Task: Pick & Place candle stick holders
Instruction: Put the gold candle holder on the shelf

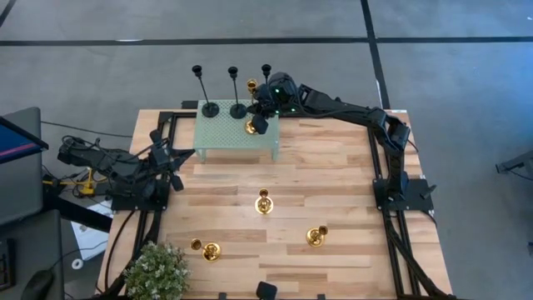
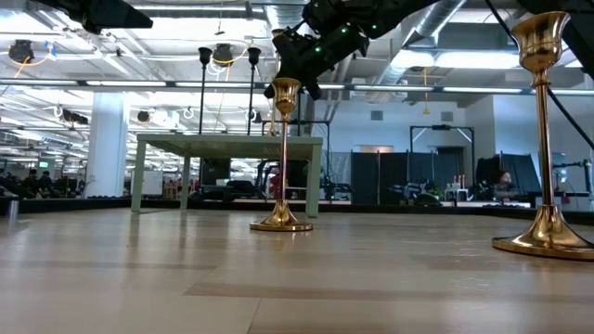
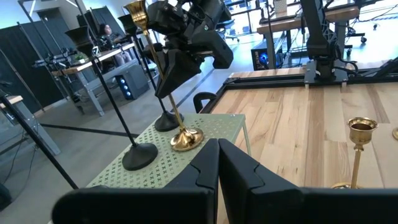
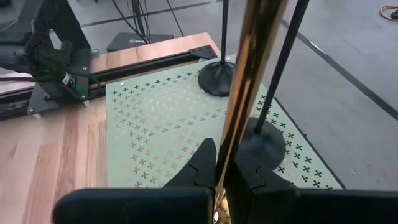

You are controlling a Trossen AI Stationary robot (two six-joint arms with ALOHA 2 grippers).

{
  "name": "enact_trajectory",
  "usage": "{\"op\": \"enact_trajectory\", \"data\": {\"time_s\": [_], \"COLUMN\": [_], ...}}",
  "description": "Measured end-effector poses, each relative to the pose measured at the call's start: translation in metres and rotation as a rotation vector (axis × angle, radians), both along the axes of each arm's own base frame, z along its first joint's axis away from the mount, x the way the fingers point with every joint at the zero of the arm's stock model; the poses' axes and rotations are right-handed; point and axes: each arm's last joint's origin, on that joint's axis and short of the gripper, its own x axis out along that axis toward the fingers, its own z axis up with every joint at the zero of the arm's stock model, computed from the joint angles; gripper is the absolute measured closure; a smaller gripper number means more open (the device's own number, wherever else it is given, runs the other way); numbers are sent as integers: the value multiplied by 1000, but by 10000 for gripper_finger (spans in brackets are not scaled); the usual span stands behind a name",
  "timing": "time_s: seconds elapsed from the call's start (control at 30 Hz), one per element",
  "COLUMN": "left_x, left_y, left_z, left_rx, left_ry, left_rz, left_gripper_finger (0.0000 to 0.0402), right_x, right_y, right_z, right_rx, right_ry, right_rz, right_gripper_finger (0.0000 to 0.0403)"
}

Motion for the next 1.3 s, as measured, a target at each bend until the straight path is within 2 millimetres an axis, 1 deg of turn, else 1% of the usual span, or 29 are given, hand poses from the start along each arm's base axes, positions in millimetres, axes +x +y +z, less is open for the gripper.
{"op": "enact_trajectory", "data": {"time_s": [0.33,0.67,0.87,1.03,1.13,1.3], "left_x": [0,0,0,0,0,0], "left_y": [0,0,0,0,0,0], "left_z": [0,0,0,0,0,0], "left_rx": [0,-1,-3,-3,-3,-3], "left_ry": [0,0,-2,-2,-2,-2], "left_rz": [0,0,0,0,0,0], "left_gripper_finger": [392,392,392,392,392,392], "right_x": [1,1,-1,0,0,1], "right_y": [0,0,1,1,1,1], "right_z": [2,1,-1,0,0,1], "right_rx": [-8,-6,9,4,1,-3], "right_ry": [-22,-17,14,0,-7,-12], "right_rz": [3,4,3,2,3,3], "right_gripper_finger": [402,402,401,402,391,348]}}
